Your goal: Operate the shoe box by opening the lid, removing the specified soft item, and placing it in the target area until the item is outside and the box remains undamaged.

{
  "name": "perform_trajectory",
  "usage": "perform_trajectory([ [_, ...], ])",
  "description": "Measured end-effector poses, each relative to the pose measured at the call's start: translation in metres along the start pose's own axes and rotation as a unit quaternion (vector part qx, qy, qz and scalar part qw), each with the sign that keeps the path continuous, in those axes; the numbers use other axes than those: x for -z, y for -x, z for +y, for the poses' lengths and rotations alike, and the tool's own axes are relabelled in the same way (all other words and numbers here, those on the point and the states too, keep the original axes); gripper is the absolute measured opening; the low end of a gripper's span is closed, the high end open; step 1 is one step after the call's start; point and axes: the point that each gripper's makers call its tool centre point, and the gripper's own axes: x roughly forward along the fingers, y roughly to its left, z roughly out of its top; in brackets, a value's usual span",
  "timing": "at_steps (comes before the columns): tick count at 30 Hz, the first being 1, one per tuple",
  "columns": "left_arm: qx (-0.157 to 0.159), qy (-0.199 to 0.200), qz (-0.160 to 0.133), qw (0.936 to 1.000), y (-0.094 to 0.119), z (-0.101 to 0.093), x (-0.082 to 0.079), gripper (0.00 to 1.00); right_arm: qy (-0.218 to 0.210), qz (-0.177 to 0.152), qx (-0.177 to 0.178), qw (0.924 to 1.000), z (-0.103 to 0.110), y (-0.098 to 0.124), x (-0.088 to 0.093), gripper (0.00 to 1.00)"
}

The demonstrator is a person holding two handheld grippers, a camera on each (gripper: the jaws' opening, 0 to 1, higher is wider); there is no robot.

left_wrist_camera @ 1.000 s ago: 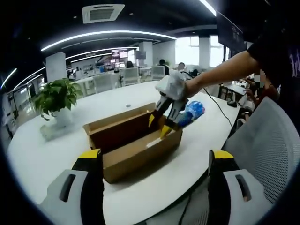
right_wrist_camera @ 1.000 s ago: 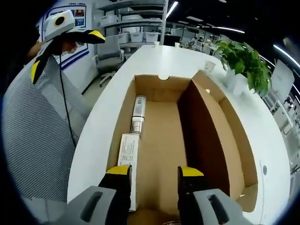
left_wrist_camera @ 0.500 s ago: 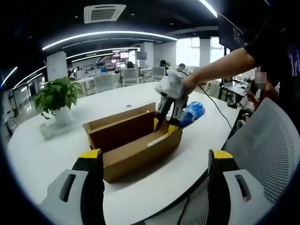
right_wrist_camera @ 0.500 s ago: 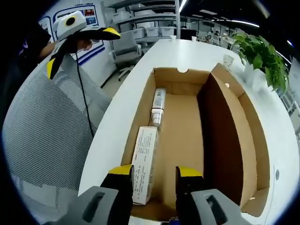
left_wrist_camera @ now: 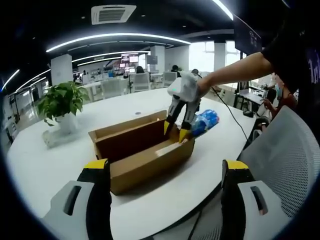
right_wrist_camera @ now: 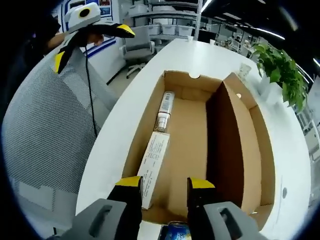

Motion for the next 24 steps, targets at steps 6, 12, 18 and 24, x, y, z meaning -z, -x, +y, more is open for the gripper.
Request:
perform_trajectory([
  [6, 0.002, 0.001, 0.0, 1.0, 0.0, -0.001, 0.0, 0.9, -0.029, 0.002, -0.01, 0.9995, 0.002, -0.013, -0.002, 0.32],
  [12, -0.001, 0.002, -0.001, 1.0, 0.001, 0.0, 0.0, 0.9, -0.057, -0.006, -0.01, 0.9983, 0.005, -0.031, -0.013, 0.28],
  [18, -0.003, 0.005, -0.003, 1.0, 0.001, 0.001, 0.0, 0.89, 0.036, 0.032, 0.01, 0.9988, 0.005, -0.034, -0.013, 0.18],
  [24, 0.0, 0.004, -0.001, 1.0, 0.0, -0.001, 0.0, 0.89, 0.047, 0.056, 0.017, 0.9972, 0.005, -0.034, -0.008, 0.15],
])
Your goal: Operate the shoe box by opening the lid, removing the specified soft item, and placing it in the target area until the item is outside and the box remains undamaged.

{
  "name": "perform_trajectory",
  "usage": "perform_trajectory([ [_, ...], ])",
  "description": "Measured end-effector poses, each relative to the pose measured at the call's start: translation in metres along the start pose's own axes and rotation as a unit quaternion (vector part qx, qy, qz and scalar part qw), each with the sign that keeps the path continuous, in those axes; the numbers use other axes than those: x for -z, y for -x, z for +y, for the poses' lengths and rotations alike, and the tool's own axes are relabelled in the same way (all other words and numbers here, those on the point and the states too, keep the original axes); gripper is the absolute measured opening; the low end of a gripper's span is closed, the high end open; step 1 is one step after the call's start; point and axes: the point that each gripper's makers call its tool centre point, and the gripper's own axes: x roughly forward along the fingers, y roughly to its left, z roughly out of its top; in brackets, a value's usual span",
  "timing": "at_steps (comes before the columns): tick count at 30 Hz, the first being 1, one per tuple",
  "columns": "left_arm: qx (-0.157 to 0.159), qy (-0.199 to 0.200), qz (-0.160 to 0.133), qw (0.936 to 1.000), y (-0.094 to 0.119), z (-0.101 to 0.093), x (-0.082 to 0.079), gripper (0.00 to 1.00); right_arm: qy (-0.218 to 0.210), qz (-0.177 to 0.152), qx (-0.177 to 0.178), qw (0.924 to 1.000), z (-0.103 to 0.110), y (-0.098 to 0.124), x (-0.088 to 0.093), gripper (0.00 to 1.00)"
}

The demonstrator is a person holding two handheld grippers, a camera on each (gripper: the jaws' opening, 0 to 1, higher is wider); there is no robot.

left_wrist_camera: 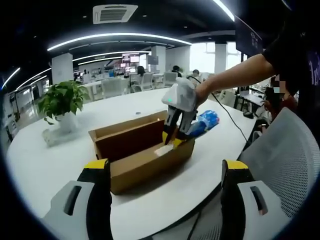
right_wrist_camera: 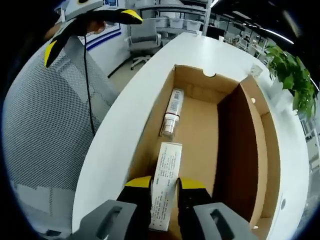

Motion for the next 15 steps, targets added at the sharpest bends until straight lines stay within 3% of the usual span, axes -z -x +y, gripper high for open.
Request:
perform_trajectory([
  [7, 0.002, 0.0, 0.002, 1.0, -0.001, -0.001, 0.001, 0.89, 0.026, 0.011, 0.009, 0.9996, -0.002, 0.001, -0.001, 0.13],
  [15, 0.003, 0.001, 0.003, 1.0, -0.001, -0.001, 0.002, 0.89, 0.003, -0.017, 0.023, 0.9996, -0.008, 0.015, -0.014, 0.12],
])
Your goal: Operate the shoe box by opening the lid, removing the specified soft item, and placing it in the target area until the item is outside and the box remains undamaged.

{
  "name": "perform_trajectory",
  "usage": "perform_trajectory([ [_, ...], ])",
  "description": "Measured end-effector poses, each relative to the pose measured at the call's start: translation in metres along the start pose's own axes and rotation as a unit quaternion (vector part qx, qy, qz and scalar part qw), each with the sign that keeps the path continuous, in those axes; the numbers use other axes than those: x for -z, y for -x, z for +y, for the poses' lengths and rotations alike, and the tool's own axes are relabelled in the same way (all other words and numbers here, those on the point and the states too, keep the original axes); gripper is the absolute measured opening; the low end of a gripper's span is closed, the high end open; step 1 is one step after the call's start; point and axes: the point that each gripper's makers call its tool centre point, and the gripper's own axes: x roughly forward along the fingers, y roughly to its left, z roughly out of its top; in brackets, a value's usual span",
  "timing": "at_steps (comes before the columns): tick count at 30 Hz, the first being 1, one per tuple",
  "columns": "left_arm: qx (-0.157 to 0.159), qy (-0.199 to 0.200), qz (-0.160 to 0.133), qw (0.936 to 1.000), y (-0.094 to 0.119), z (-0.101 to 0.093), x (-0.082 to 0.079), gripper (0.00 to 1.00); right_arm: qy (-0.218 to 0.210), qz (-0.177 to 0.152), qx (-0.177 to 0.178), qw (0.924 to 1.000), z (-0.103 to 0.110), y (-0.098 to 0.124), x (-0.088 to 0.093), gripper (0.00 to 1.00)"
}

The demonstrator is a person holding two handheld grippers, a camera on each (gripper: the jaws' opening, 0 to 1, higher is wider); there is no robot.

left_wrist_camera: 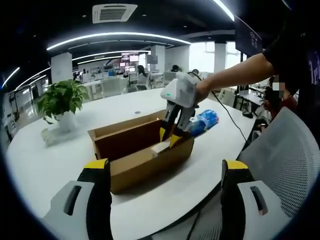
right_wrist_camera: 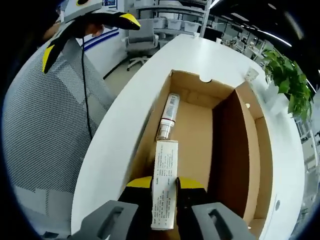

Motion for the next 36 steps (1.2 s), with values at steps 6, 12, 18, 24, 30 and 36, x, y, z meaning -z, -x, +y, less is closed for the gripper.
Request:
perform_trajectory([
  [6, 0.002, 0.001, -0.001, 1.0, 0.0, -0.001, 0.0, 0.9, -0.002, -0.002, 0.006, 1.0, -0.004, 0.015, -0.004, 0.12],
  [12, 0.002, 0.001, 0.0, 1.0, 0.0, -0.001, -0.001, 0.92, -0.009, -0.015, 0.012, 0.9998, -0.006, 0.035, -0.01, 0.12],
  [18, -0.003, 0.002, -0.003, 1.0, 0.0, 0.001, -0.002, 0.96, -0.009, -0.02, 0.021, 0.9995, -0.008, 0.051, -0.012, 0.12],
  [24, -0.005, 0.004, -0.003, 1.0, 0.001, 0.004, -0.001, 0.99, -0.008, -0.026, 0.031, 0.9992, -0.011, 0.066, -0.012, 0.12],
  [30, -0.003, 0.008, -0.002, 1.0, 0.001, 0.006, 0.001, 0.99, -0.009, -0.035, 0.041, 0.9985, -0.012, 0.084, -0.016, 0.12],
  [36, 0.004, 0.003, 0.001, 1.0, 0.0, 0.002, 0.002, 0.99, -0.006, -0.038, 0.054, 0.9978, -0.015, 0.102, -0.017, 0.12],
])
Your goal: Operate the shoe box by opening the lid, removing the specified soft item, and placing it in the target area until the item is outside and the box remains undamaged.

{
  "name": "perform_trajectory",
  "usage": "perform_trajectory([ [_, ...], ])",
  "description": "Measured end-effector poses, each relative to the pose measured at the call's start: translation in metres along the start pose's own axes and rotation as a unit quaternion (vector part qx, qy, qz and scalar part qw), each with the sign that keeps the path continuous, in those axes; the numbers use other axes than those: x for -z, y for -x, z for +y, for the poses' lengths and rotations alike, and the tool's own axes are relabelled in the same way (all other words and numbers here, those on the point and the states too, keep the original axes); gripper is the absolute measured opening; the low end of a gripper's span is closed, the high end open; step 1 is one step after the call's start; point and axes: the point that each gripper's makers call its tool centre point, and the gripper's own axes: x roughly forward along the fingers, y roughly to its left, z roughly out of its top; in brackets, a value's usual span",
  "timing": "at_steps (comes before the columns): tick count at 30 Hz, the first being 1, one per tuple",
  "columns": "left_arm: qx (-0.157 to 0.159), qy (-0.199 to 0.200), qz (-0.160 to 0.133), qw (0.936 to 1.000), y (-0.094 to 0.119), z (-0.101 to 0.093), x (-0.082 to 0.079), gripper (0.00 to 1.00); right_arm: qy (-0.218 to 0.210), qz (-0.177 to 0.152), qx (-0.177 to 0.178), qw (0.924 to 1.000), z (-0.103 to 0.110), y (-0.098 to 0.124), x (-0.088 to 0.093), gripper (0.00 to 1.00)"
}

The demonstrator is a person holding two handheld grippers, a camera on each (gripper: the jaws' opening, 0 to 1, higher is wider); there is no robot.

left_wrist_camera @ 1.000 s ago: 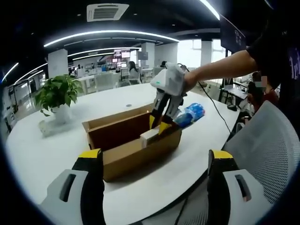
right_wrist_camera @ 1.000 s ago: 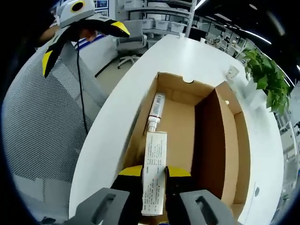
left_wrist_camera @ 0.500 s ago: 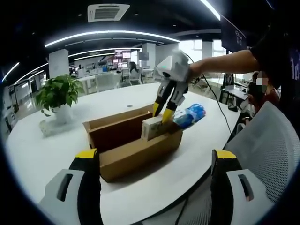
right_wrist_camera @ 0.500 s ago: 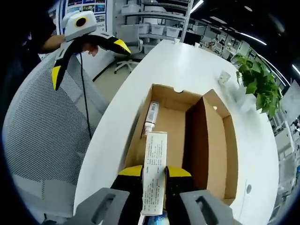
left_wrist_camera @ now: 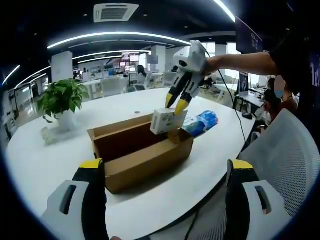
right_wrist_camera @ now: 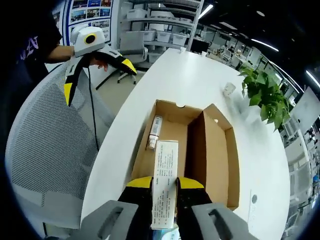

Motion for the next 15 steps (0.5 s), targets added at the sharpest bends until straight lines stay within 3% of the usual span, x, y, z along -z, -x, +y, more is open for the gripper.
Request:
perform_trajectory([
  [15, 0.005, 0.007, 0.005, 1.0, -0.001, -0.005, -0.001, 0.99, 0.009, 0.001, 0.023, 0.9997, -0.01, 0.042, 0.022, 0.12],
])
